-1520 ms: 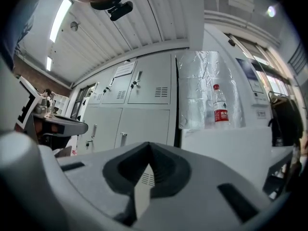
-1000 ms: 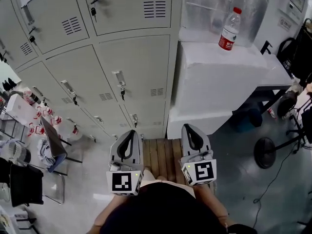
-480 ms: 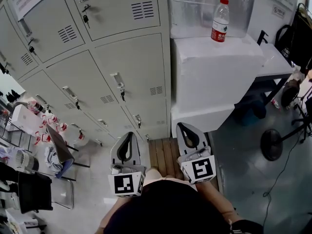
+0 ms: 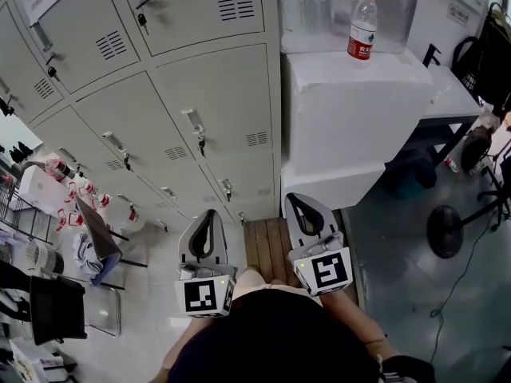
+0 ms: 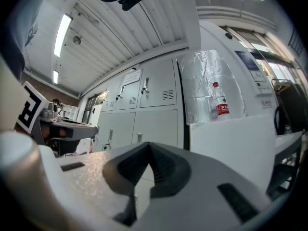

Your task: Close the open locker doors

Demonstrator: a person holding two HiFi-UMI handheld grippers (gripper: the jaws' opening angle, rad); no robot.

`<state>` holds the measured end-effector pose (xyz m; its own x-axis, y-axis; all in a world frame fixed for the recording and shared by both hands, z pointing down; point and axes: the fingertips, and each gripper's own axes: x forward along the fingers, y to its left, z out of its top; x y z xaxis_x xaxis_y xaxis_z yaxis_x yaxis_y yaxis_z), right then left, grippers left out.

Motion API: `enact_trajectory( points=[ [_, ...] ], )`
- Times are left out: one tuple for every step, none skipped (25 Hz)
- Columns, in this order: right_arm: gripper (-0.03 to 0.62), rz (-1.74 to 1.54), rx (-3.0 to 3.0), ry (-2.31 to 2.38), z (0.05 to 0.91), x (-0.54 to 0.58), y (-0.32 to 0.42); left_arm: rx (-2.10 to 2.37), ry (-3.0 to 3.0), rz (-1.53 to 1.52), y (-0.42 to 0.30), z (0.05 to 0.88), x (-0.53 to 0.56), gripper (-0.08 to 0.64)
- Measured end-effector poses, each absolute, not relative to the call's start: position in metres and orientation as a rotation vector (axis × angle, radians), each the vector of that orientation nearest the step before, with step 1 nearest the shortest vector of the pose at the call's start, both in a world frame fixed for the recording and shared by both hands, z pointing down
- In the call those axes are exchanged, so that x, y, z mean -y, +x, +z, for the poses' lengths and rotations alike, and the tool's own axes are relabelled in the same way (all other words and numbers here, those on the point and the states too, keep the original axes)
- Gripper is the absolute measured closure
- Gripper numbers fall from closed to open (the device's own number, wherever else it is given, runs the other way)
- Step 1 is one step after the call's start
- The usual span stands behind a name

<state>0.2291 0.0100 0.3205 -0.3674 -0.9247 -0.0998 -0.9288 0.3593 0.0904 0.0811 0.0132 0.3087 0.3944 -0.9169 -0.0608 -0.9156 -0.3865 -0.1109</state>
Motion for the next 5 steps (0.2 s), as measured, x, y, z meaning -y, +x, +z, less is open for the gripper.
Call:
enact_trajectory(
  points=[
    [0.592,0.202,-2.566,-1.745,0.3205,-0.0105,0.2272,-1.662,-2.514,-0.015,0.0799,0.3090,-0.0138,0.558],
    [0.592,0.201,-2.569,-1.742,0.3202,-0.0112,0.2255,-1.662,-2.512,-0.013,0.0788,0.3089,-0.0143,0.558],
    [0.592,0.204,-2.570,-1.740,0.3193,-0.0117,0.2240,-1.662,-2.509,-0.011,0.0776,0.3086,-0.0146,0.558],
    [0.592,0.209,-2.572,-1.738,0.3182,-0.0123,0.2226,-1.663,-2.506,-0.009,0.0764,0.3082,-0.0149,0.558],
    [0.592,0.214,-2.573,-1.736,0.3170,-0.0128,0.2213,-1.664,-2.503,-0.007,0.0752,0.3077,-0.0151,0.558]
  ],
)
